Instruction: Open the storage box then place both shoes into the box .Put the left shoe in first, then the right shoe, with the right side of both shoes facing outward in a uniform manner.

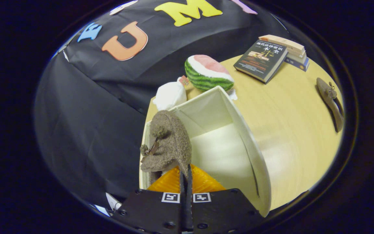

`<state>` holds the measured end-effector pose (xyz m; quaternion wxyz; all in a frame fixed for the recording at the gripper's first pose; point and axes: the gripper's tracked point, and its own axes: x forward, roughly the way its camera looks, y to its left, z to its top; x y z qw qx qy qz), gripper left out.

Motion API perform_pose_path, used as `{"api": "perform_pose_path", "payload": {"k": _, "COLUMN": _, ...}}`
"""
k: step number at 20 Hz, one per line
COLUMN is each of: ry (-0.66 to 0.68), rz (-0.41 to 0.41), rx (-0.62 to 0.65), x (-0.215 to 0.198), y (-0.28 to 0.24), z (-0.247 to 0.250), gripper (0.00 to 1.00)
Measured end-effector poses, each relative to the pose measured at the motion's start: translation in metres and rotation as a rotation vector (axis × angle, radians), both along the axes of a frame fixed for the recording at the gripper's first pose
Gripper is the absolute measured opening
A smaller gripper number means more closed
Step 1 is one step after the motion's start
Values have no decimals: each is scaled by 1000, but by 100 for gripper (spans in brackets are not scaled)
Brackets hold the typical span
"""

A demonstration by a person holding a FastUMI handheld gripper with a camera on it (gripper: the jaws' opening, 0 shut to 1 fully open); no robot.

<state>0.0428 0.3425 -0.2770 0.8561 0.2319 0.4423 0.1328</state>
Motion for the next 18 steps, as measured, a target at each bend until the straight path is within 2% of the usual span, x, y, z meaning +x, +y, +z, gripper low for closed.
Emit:
{"api": "perform_pose_path", "payload": {"k": 6, "ry": 42, "rz": -3, "rx": -5, "x": -2, "y": 12, "z": -24, "gripper": 2}}
{"api": "perform_pose_path", "payload": {"k": 7, "ry": 41, "rz": 5, "rx": -4, "x": -2, "y": 14, "z": -23, "gripper": 9}}
{"api": "perform_pose_path", "payload": {"k": 9, "ry": 31, "rz": 20, "rx": 5, "x": -1, "y": 18, "z": -27, "gripper": 12}}
{"api": "perform_pose_path", "payload": {"k": 12, "ry": 8, "rz": 28, "rx": -6, "x": -2, "y": 13, "z": -17, "gripper": 32}}
{"api": "perform_pose_path", "payload": {"k": 13, "ry": -12, "rz": 35, "rx": -8, "x": -2, "y": 10, "z": -9, "gripper": 32}}
{"api": "perform_pose_path", "payload": {"k": 15, "ry": -66, "rz": 47, "rx": -24, "x": 0, "y": 2, "z": 6, "gripper": 61}}
{"api": "perform_pose_path", "payload": {"k": 18, "ry": -187, "rz": 67, "rx": -72, "x": -3, "y": -21, "z": 45, "gripper": 61}}
